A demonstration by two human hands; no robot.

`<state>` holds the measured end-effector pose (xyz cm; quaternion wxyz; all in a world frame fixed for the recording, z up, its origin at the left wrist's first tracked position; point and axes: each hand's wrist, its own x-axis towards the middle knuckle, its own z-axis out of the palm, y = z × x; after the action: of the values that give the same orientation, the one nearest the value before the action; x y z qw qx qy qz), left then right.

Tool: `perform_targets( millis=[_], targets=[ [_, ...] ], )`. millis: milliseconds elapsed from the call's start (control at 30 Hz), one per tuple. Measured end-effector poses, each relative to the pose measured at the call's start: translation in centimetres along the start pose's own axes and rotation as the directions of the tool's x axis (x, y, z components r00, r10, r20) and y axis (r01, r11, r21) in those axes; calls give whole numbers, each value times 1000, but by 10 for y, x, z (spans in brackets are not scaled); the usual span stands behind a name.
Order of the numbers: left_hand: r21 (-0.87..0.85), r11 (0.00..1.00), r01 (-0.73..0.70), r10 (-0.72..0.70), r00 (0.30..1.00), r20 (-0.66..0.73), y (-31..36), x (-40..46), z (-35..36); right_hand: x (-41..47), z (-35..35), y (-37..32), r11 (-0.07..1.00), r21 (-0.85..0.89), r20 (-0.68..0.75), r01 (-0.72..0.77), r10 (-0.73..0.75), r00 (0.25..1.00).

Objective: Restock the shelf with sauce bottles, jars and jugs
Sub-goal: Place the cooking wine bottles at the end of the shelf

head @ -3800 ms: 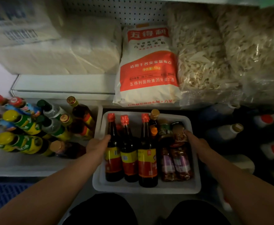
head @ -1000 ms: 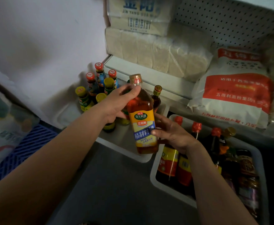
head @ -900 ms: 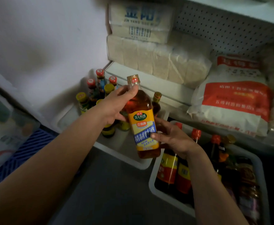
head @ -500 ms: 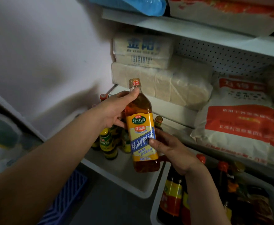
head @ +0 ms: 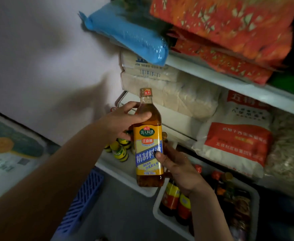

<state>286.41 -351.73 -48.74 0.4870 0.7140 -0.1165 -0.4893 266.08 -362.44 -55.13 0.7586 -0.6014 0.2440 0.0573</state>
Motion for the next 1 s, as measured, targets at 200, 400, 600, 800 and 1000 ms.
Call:
perform_targets(
  millis=[200,400,600,800,1000],
  targets=[
    [15,999,40,-40,999,-15,92,-90,6,-75,26,-104,997,-5,11,-72,72,997],
    [46,999,15,-13,999,-50,213,-200,17,-165,46,-232,999,-23,30,-35,35,999],
    [85,986,-143,150,985,-84,344,-302,33,-234,50,-351,996,-23,-43,88,-89,995],
    [110,934,-340,351,930,-108,451,-354,30,-250,53,-461,940,-95,-91,328,-336,937],
    [201,848,-490,507,861,-40,542,-362,-8,-223,68,-550,856,-173,-157,488,-513,844]
  ],
)
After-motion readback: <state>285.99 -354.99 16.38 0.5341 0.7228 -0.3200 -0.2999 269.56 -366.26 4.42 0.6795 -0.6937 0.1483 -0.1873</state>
